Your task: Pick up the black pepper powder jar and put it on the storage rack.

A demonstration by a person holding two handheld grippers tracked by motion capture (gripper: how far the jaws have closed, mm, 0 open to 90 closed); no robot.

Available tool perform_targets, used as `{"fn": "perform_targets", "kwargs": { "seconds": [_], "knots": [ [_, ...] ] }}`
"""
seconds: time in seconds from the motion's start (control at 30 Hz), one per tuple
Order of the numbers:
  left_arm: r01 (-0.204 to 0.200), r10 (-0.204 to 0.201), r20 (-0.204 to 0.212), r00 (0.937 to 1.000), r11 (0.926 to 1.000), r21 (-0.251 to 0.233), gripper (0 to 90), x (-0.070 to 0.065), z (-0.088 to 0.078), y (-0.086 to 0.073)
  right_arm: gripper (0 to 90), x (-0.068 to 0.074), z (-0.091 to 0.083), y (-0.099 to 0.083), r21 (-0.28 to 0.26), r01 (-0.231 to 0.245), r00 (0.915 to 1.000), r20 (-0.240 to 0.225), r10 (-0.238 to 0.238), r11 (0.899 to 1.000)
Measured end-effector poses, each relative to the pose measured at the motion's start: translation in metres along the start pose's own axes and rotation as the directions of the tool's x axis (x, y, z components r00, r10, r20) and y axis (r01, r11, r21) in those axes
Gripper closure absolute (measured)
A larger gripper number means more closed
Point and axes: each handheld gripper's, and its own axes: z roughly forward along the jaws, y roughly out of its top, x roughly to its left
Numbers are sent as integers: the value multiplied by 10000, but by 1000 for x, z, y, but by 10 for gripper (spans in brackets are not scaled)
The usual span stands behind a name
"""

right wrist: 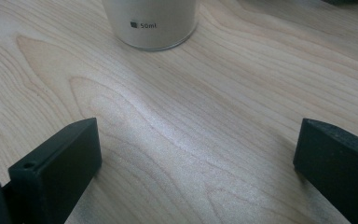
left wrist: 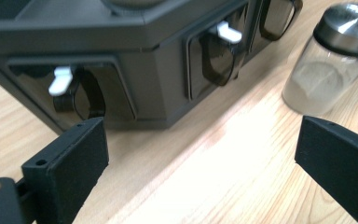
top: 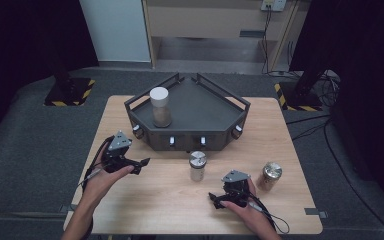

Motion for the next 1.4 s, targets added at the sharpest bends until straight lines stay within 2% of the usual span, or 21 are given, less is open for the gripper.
{"fn": "perform_targets", "kwargs": {
  "seconds": [0.1, 0.27, 0.47, 0.6, 0.73, 1.0, 1.1, 1.17, 1.4],
  "knots": [
    [135, -135, -10, 9999, 9999, 50, 15, -3, 0, -6, 9, 0, 0, 0, -1, 0, 10000, 0, 0, 10000],
    [135, -136, 65, 9999, 9998, 141, 14, -11, 3, -13, 9, 0, 0, 0, -1, 3, 10000, 2, -3, 10000],
    [430, -431, 97, 9990, 9990, 109, 14, -18, 9, -25, 9, 0, 0, 0, -1, 2, 10000, 2, -2, 10000],
    [541, -539, -122, 9985, 9985, 126, 16, -27, 13, -33, 9, 0, 0, 0, -1, 4, 10000, 2, -4, 10000],
    [563, -559, -130, 9984, 9979, 315, 15, -34, 17, -40, 9, 0, 0, 0, -1, 1, 10000, 2, -1, 10000],
    [576, -568, -151, 9983, 9966, 596, 17, -46, 14, -48, 9, 0, 0, 0, -1, -1, 10000, 2, 1, 10000],
    [695, -686, -168, 9975, 9959, 582, 18, -50, 13, -52, 9, 0, 0, 0, 0, -1, 10000, 3, 1, 10000],
    [605, -587, -301, 9978, 9962, 626, 22, -54, 13, -54, 9, 0, 0, 0, -3, 1, 10000, 3, -1, 10000],
    [992, -943, -706, 9930, 9926, 694, 26, -59, 15, -66, 9, 0, 0, 0, 0, 1, 10000, 5, -1, 10000]
  ]
}}
